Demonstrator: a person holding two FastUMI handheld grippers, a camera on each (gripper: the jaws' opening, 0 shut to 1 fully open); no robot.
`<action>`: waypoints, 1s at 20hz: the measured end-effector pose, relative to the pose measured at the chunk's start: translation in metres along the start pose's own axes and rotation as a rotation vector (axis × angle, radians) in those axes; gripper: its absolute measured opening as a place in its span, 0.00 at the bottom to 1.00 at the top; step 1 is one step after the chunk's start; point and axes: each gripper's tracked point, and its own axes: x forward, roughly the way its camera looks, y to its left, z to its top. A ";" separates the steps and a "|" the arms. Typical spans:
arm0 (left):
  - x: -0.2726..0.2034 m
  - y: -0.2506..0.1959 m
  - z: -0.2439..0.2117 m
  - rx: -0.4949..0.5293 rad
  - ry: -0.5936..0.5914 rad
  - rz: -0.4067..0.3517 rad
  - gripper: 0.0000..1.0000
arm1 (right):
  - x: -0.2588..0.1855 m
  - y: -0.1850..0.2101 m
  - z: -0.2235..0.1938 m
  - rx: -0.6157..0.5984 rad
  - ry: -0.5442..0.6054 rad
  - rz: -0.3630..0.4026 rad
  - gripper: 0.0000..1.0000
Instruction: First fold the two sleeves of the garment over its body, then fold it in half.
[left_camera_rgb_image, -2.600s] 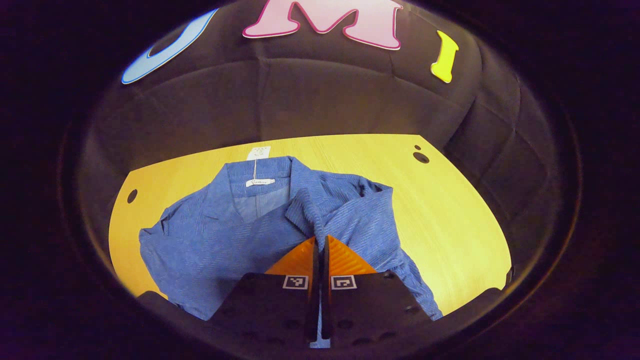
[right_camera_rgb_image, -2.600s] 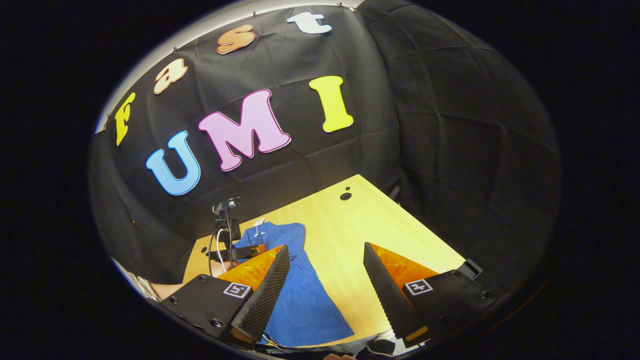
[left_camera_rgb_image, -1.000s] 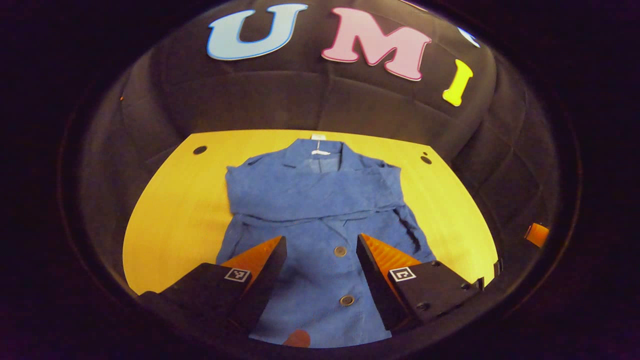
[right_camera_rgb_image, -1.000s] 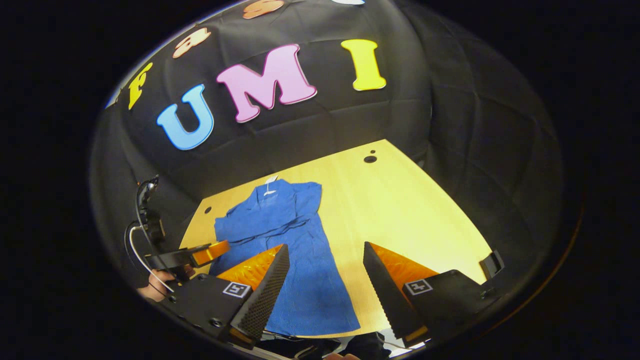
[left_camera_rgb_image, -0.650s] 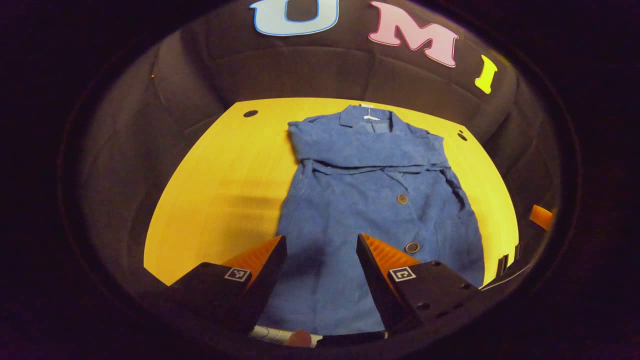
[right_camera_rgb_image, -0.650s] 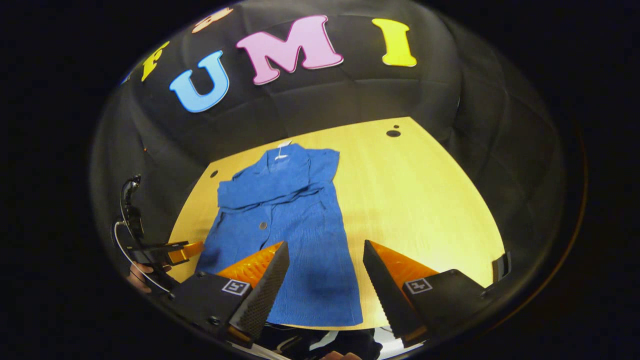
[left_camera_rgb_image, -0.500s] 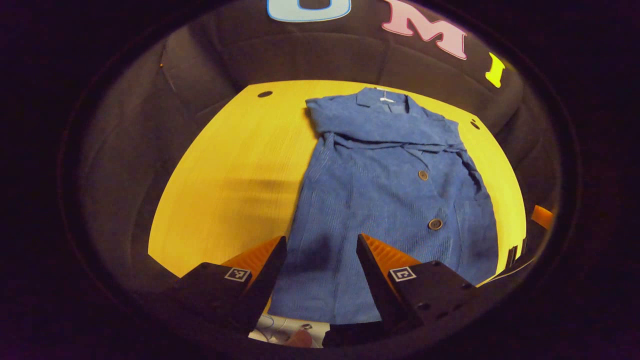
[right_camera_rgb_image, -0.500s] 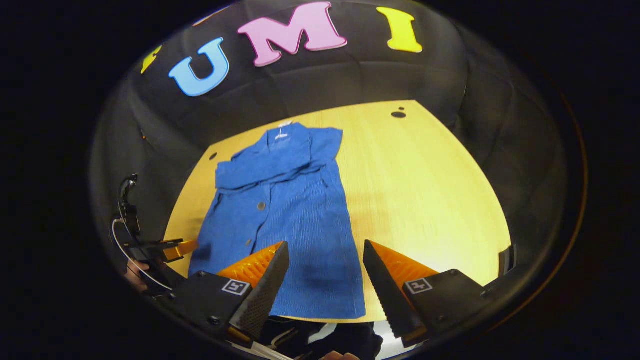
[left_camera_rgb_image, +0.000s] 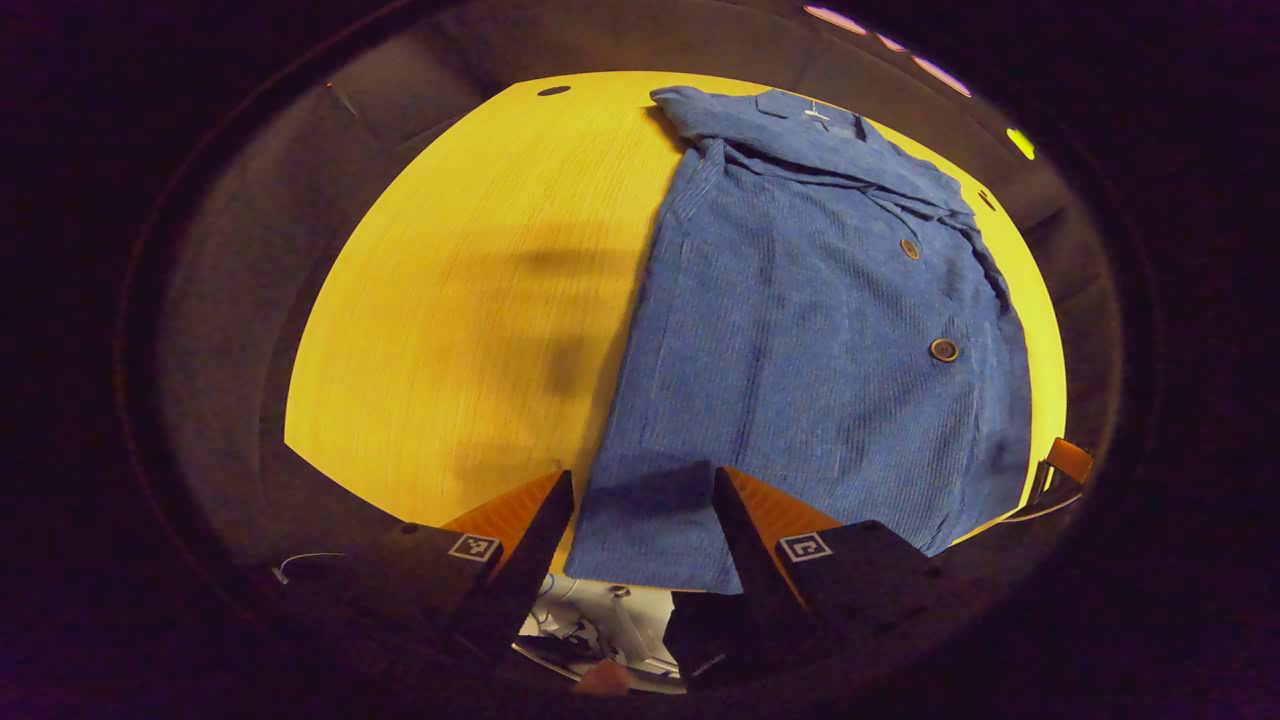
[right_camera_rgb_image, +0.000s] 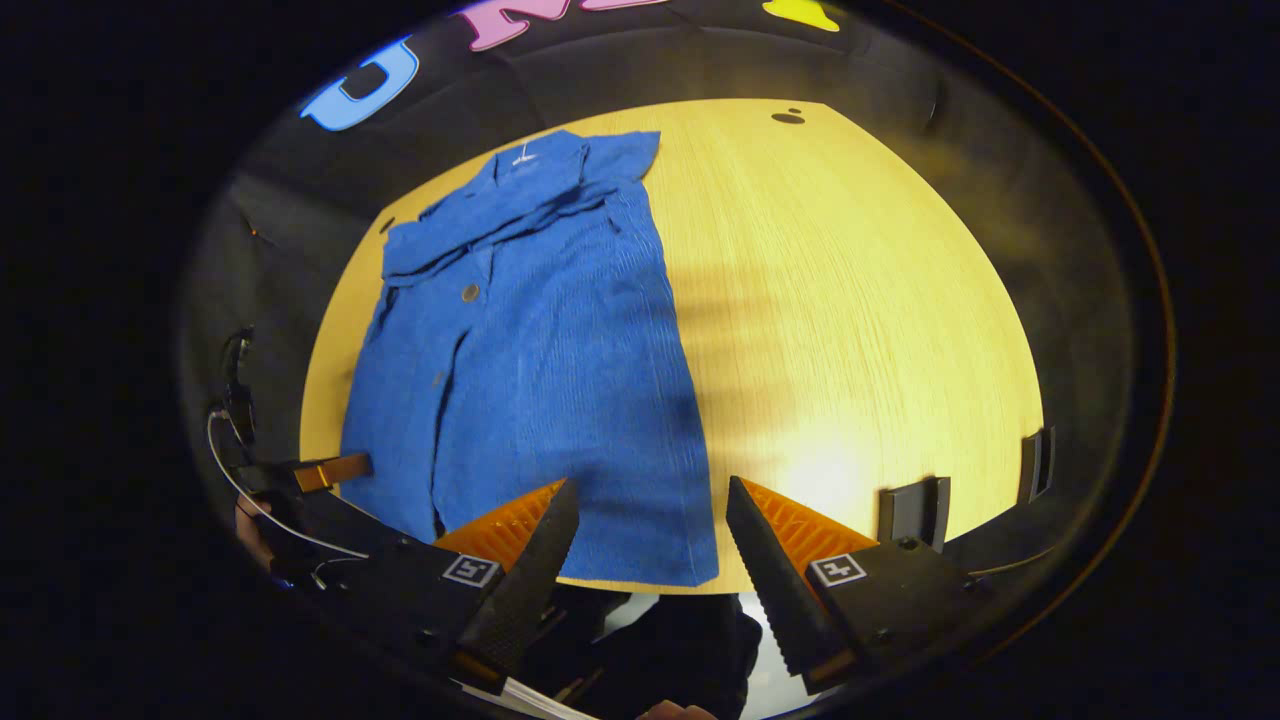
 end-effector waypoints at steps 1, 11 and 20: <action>0.002 0.002 -0.002 0.012 0.014 0.010 0.84 | 0.002 -0.001 -0.004 -0.004 0.012 -0.004 0.97; 0.002 0.003 -0.017 0.098 0.079 0.008 0.84 | 0.017 -0.020 -0.035 -0.038 0.101 -0.070 0.97; 0.001 -0.010 -0.022 0.100 0.108 -0.004 0.84 | 0.033 -0.012 -0.043 -0.064 0.157 -0.098 1.00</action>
